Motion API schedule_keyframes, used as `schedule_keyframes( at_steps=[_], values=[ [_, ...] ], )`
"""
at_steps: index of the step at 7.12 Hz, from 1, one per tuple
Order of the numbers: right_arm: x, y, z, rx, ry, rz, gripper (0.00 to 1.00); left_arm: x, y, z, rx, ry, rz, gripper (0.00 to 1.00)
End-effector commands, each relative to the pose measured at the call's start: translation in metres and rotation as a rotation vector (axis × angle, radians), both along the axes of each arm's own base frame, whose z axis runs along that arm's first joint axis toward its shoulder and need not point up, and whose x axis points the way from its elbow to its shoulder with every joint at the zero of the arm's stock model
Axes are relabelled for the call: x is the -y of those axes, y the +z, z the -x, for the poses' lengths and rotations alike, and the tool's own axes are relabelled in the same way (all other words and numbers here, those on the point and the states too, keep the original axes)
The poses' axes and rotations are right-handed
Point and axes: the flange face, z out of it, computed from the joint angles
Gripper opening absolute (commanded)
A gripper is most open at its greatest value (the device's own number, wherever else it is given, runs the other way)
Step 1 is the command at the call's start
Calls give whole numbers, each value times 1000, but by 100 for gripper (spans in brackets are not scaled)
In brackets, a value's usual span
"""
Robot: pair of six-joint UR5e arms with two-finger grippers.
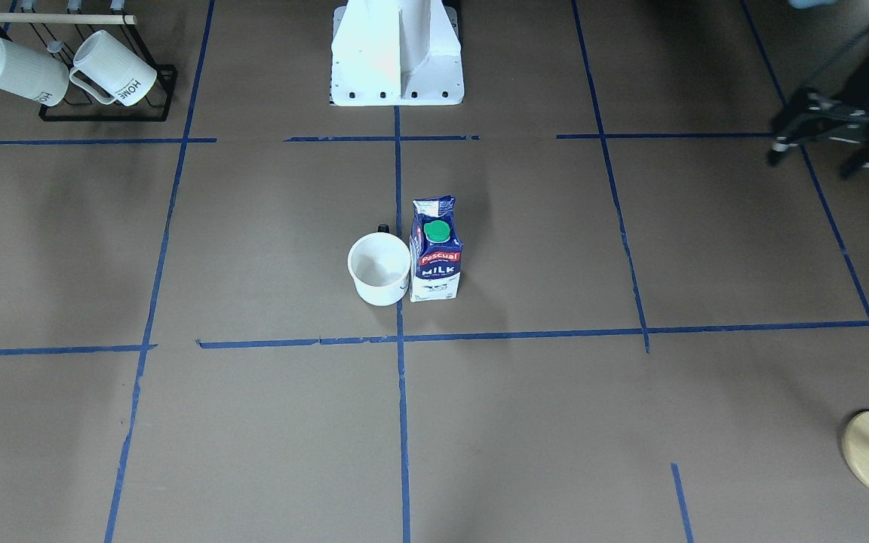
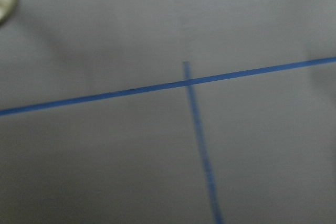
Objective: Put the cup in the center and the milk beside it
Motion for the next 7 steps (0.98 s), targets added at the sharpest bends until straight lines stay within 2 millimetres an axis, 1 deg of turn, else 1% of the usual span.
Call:
schedule_keyframes(
  at_steps=[1, 2, 3, 5, 6, 7],
  values=[
    [-2, 48, -84, -60, -95, -58, 100, 9, 80, 83, 62, 40, -44, 100],
    [-15, 66, -111, -74, -89, -59, 100, 20, 120, 116, 102, 48, -34, 100],
    [-23, 71, -117, -75, -85, -56, 100, 24, 135, 126, 154, 89, -56, 100],
    [-25, 76, -116, -73, -86, -46, 100, 20, 142, 127, 144, 80, -32, 100],
    [-27, 76, -116, -66, -80, -36, 100, 22, 147, 127, 144, 75, -16, 100],
    [-32, 81, -115, -58, -79, -26, 100, 21, 150, 127, 144, 76, -8, 100]
  ],
)
